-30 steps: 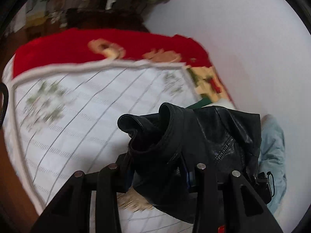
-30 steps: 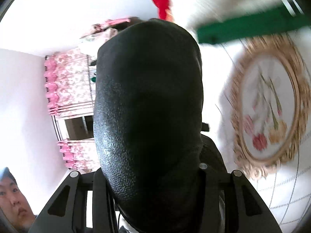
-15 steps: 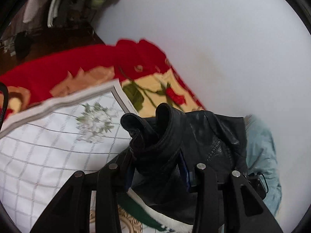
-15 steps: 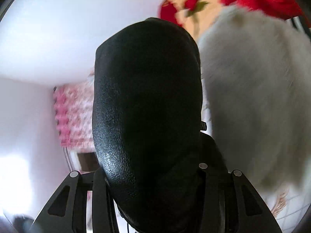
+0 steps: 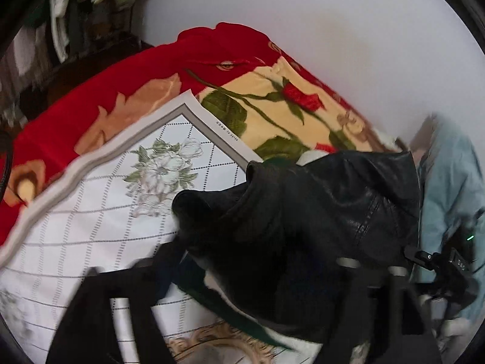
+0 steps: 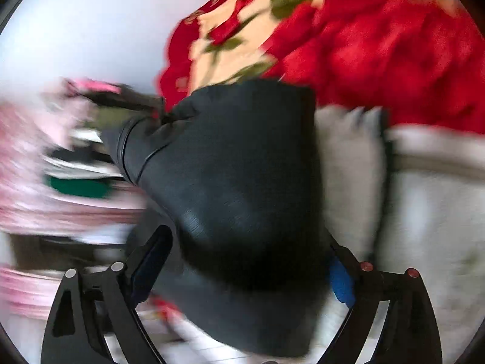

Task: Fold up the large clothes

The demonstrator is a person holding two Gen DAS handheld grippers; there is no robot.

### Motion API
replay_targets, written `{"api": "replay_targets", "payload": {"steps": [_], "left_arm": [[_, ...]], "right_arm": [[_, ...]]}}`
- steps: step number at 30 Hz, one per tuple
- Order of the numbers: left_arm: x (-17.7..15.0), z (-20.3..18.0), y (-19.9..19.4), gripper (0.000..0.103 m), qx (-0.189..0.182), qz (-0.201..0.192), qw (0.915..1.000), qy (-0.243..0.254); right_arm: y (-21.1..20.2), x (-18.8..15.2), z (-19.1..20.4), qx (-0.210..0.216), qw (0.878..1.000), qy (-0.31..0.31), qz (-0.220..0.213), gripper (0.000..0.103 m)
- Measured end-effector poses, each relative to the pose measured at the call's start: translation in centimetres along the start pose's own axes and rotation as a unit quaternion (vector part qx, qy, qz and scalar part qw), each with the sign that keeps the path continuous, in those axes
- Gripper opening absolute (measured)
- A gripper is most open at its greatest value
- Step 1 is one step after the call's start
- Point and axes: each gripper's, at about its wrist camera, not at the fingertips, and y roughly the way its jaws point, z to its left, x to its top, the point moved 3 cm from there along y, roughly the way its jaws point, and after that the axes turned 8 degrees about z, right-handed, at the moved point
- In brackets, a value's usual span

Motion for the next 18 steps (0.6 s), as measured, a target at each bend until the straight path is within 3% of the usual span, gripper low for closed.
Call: {"api": "replay_targets", "payload": {"steps": [3,7,12,18], "left_arm": [[-0.4,-1.2,-1.5,0.093,0.038,-0.012,0.9975,0.058],[-1.0,-2.6,-3.0,0.099,0.07,-0.029,0.9888,0.128],[-2.4,-4.2,-5.4,0.1,0.111,-0.026,0.9699,0.215],[-5.1,-5.1,-11.9,0.1,0.104,-0.039,0.9531,0.282]], "right_arm": [[-2.4,-1.7,0.2,-0.114,0.992,-0.021,-0.045,0.103],[-3.9,-5.7,1.3,-0.244,0.965,-0.017,-0.094,0.103],[-5.1,-11.8,3.5,-0.329,0.933,0.009,-0.147,0.103],[-7.3,-19.3,8.8,-0.376,0.907,0.03,-0.189,0.103]]}}
